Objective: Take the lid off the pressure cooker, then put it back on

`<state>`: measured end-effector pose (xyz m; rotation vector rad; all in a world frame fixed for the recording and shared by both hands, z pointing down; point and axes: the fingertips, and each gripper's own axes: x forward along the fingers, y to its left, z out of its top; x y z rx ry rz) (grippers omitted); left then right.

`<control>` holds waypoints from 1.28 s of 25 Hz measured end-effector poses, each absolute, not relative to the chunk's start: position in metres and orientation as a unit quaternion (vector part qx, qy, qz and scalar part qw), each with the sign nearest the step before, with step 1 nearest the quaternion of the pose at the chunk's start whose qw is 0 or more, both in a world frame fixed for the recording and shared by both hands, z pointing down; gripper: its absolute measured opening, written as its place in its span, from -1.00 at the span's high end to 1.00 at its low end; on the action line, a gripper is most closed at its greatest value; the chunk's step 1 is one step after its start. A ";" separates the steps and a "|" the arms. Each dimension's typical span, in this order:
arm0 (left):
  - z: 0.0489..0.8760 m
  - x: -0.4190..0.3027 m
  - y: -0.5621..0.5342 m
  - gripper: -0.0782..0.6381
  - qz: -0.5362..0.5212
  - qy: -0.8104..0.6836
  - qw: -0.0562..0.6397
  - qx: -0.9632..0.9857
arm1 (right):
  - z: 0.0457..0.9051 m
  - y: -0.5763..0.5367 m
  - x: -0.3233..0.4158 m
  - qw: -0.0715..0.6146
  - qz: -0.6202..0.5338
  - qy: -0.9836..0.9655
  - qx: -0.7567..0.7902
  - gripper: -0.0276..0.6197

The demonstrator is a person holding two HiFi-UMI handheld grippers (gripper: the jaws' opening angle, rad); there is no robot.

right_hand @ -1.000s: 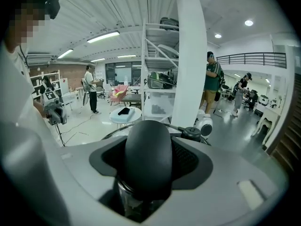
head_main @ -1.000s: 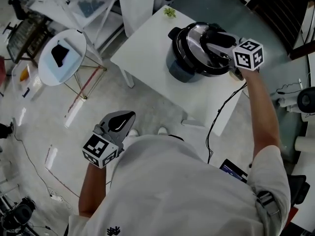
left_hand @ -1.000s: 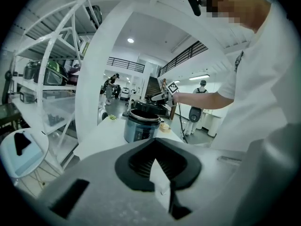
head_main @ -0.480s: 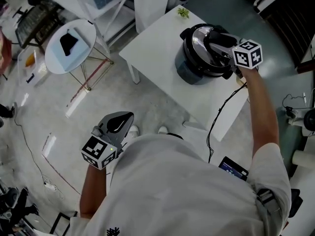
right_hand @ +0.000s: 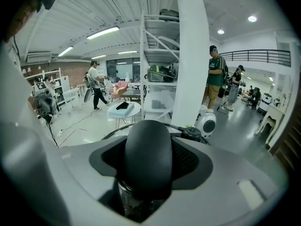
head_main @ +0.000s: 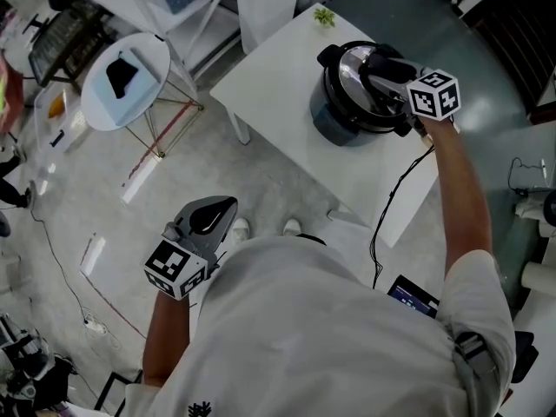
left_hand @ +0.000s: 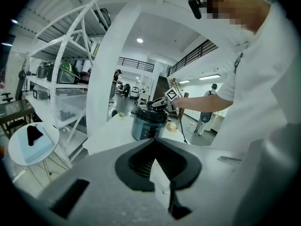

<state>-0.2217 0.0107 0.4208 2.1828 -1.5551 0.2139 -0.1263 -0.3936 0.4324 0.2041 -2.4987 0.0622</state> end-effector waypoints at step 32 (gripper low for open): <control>0.422 -0.243 0.012 0.77 0.086 -0.502 0.217 0.833 | 0.413 -0.387 -0.094 0.264 0.025 -0.948 0.175 -0.08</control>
